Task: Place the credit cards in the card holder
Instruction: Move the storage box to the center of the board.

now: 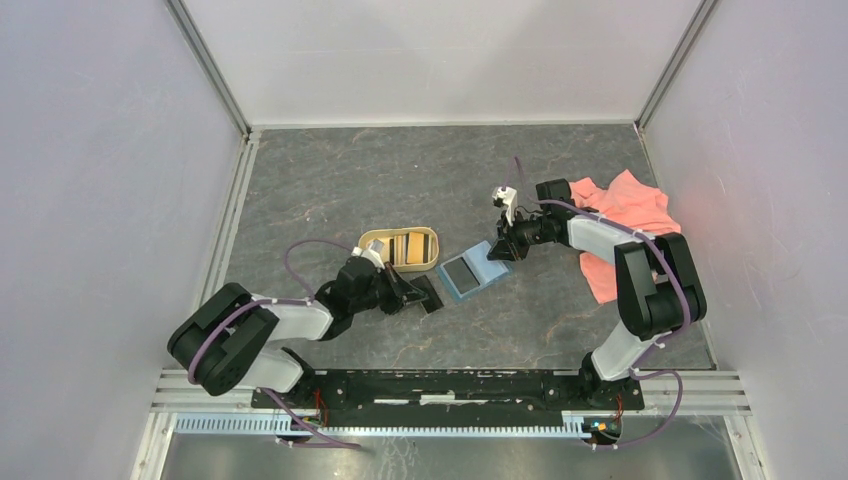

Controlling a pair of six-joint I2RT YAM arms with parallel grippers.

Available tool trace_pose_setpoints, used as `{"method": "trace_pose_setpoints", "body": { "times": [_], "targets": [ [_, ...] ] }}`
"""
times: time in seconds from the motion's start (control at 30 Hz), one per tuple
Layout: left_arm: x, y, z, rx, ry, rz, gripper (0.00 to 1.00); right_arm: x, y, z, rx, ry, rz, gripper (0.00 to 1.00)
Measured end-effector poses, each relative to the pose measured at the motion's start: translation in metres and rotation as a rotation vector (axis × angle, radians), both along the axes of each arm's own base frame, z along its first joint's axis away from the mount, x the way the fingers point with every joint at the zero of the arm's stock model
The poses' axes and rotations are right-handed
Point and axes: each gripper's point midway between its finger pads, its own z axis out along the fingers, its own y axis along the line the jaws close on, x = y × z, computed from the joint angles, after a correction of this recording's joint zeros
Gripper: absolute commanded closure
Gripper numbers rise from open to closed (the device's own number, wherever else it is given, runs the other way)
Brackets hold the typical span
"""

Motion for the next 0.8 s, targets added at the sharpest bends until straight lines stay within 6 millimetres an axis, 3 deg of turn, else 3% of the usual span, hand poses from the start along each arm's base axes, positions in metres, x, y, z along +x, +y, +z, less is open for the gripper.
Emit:
{"method": "trace_pose_setpoints", "body": {
  "times": [0.5, 0.7, 0.8],
  "targets": [
    [0.074, 0.049, 0.011, -0.005, -0.033, 0.227, 0.98, -0.001, -0.005, 0.004, 0.0, -0.009, 0.001, 0.77],
    [0.112, 0.057, 0.025, -0.013, -0.094, 0.247, 0.98, 0.005, -0.014, 0.013, 0.011, -0.03, -0.026, 0.75],
    [0.118, 0.051, 0.039, -0.052, -0.138, 0.215, 0.98, 0.009, -0.018, 0.017, 0.024, -0.032, -0.047, 0.75]
  ]
}}
